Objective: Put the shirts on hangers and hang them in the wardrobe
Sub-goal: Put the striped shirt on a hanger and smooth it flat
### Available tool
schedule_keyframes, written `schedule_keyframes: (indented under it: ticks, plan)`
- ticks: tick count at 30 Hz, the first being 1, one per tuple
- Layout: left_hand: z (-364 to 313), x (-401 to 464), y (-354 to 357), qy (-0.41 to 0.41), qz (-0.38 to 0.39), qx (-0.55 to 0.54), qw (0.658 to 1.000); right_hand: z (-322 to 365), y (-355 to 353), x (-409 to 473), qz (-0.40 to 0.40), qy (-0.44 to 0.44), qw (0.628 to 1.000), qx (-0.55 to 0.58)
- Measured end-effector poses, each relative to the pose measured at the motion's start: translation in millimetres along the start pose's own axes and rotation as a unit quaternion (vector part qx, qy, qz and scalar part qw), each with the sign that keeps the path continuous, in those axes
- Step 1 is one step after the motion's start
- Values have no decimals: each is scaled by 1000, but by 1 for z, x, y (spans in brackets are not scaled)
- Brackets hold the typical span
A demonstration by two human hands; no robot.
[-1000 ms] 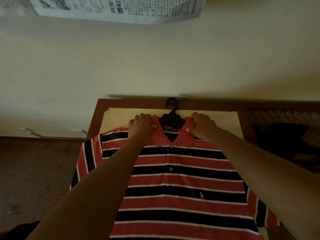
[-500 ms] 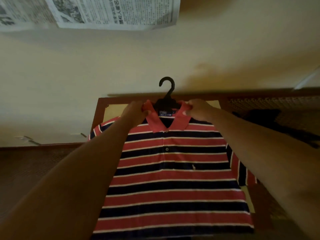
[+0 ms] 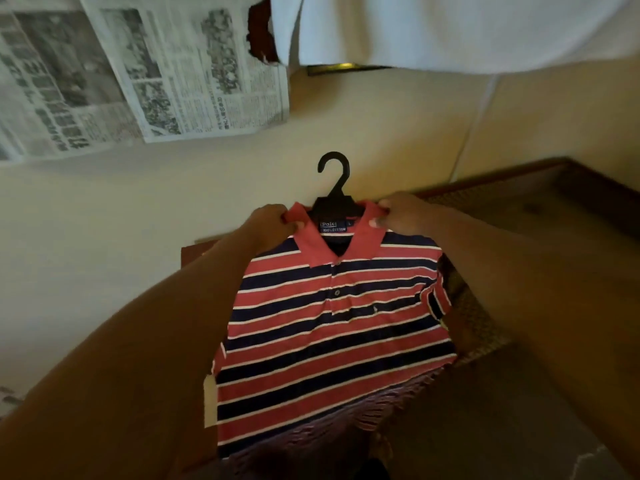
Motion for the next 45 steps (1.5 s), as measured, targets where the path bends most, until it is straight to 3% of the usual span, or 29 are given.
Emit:
schedule_keyframes:
  ticks: [9, 14, 20, 27, 36, 45]
  plan:
    - [-129, -39, -7, 104, 22, -8, 994, -39, -80, -133, -84, 85, 993, -2]
    - [-208, -42, 17, 170, 40, -2, 985, -93, -111, -185, -131, 141, 981, -5]
    - [-312, -42, 72, 262, 75, 16, 962, -163, -149, -244, -181, 149, 972, 16]
    - [-464, -36, 169, 373, 134, 17, 918, -311, -184, -311, -202, 218, 954, 40]
    - [-691, -15, 319, 420, 197, 43, 885, -534, -246, -407, -241, 339, 906, 82]
    - [-882, 31, 436, 469, 233, 53, 850, -711, -311, -451, -306, 404, 853, 124]
Point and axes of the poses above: each hand's wrist, its own x-axis towards the middle knuckle, its own y-axis out of the palm, z = x × y, the point moved 9 cm from there along x, towards the middle knuckle, and after that the axes turned 6 degrees about -y, right-handed, at the moved point
